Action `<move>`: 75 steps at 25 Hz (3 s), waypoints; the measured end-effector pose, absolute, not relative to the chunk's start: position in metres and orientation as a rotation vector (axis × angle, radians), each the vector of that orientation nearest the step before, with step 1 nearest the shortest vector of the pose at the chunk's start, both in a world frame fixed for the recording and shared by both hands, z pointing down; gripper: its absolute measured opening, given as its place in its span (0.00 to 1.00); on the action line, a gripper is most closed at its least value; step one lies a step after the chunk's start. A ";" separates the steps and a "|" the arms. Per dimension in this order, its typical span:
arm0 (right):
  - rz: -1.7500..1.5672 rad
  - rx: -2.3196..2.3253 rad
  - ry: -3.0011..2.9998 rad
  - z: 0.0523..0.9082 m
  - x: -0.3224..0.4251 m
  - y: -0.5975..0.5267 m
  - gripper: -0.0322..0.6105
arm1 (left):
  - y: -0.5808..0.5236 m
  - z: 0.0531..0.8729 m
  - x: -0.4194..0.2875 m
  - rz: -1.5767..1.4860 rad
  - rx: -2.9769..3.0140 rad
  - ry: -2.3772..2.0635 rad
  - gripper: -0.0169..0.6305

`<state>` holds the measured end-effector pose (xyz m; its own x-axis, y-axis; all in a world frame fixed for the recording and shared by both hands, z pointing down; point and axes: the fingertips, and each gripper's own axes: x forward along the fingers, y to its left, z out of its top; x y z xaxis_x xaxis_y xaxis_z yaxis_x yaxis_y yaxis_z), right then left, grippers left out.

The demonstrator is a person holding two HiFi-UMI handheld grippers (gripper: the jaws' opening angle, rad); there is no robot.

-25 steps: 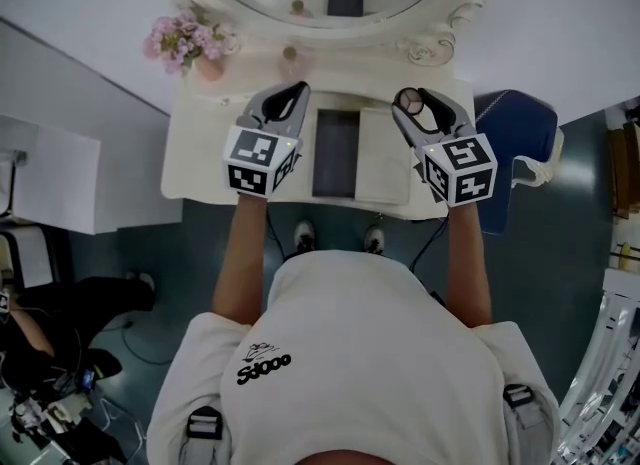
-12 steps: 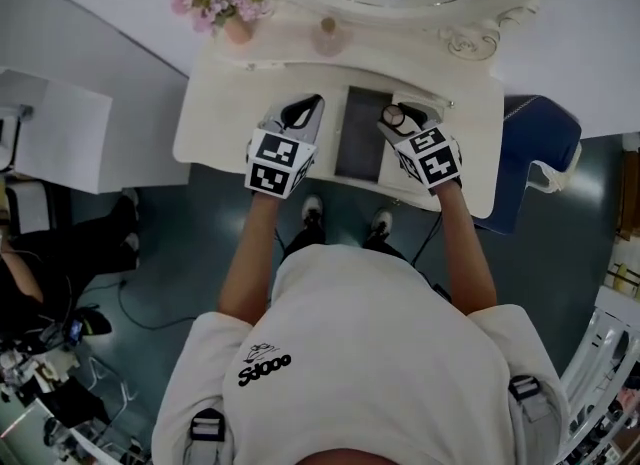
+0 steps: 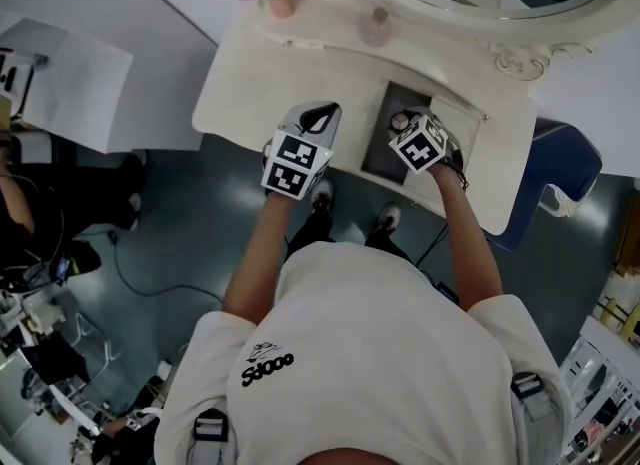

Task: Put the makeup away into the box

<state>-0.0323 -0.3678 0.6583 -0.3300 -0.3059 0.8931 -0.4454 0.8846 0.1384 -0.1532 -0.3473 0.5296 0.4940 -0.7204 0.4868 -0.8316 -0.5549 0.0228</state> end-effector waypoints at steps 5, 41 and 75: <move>0.055 0.425 -1.831 0.691 -0.041 -0.362 0.40 | -0.345 0.537 -0.163 0.630 2.457 -1.322 0.05; -0.102 1.483 -2.218 0.361 0.098 -0.407 0.05 | -0.426 0.328 -0.075 0.349 3.054 -1.244 0.05; -0.349 1.591 -2.247 0.276 0.125 -0.375 0.05 | -0.402 0.266 -0.032 0.239 3.226 -1.176 0.05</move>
<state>0.1250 -0.3751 0.2764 -0.2981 -0.9426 0.1505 -0.8526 0.3338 0.4021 -0.0318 -0.4021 0.2658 0.7623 -0.6467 0.0259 -0.6056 -0.7269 -0.3239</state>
